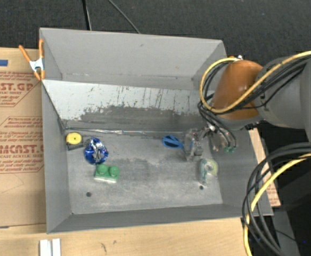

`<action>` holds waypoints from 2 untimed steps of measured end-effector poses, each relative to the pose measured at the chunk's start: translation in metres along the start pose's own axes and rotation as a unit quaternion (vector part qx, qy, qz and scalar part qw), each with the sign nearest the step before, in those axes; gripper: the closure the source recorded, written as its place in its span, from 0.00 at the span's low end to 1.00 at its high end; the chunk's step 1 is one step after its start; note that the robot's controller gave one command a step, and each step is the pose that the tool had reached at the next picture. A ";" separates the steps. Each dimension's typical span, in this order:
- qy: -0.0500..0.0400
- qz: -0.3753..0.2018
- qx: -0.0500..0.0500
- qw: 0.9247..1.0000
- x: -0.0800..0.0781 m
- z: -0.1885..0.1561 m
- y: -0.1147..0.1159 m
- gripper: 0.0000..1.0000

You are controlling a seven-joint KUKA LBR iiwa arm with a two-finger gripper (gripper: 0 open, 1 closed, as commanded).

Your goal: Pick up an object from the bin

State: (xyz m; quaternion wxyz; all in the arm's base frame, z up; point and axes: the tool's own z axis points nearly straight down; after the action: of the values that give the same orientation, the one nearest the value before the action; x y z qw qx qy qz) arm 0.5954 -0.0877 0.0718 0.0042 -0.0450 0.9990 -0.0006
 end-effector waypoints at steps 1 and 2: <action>0.004 0.000 0.000 1.000 0.002 0.002 0.000 0.00; 0.001 -0.052 0.000 0.999 0.006 -0.052 -0.022 0.00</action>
Offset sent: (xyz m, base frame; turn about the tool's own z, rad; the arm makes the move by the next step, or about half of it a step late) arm 0.0000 0.0000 0.0000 0.0000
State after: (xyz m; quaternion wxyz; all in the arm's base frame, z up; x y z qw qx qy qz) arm 0.5910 -0.1096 0.1241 0.0034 -0.0966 0.9953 -0.0011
